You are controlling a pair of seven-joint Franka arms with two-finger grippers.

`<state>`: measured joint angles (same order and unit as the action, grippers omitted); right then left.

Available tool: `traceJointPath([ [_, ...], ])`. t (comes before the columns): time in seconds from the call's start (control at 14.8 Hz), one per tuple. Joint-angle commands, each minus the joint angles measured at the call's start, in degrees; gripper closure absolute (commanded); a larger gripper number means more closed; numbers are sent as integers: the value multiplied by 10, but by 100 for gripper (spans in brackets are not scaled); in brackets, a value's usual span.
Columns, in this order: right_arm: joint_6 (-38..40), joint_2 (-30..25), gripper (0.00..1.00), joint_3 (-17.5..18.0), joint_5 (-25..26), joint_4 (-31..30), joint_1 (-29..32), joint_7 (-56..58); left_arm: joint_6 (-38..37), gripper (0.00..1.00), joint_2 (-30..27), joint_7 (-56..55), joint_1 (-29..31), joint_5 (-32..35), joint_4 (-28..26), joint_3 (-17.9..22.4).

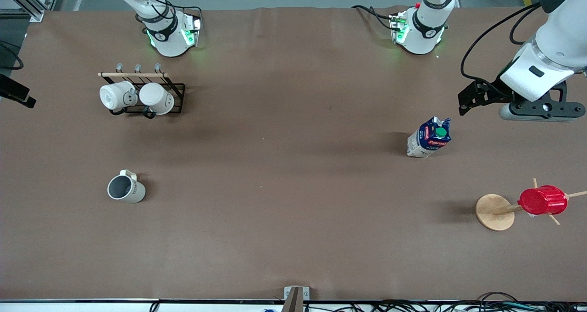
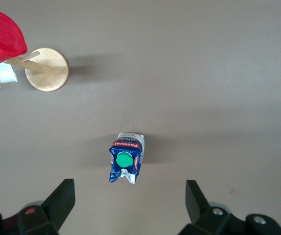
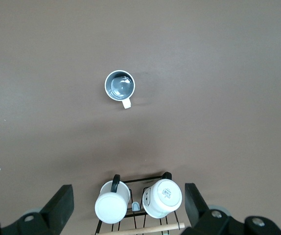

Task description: Place cup and milk on table

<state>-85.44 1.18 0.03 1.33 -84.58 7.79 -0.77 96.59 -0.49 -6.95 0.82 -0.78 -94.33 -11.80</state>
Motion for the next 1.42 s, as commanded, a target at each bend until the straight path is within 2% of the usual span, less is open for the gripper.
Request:
traceJointPath([
  [0.0,1,-13,0,-3,-9,-11,-1,-3,7,1,-3,7,1,-3,-2,-2],
  [0.41,-2,-13,0,-3,-9,-13,-1,3,7,1,1,-3,0,-3,-3,-4],
  [0.54,-18,10,0,-4,-8,-15,-1,11,7,1,2,-4,1,-3,-3,-4],
  [0.88,-124,94,0,-4,-8,-44,4,35,10,1,15,-7,-1,-3,-3,-6],
  [1.08,-232,151,0,-4,-9,-80,8,54,24,1,29,-5,3,-3,-9,-6],
  [1.35,-345,222,0,0,-10,-105,2,55,90,9,27,-3,23,-3,-81,-5],
])
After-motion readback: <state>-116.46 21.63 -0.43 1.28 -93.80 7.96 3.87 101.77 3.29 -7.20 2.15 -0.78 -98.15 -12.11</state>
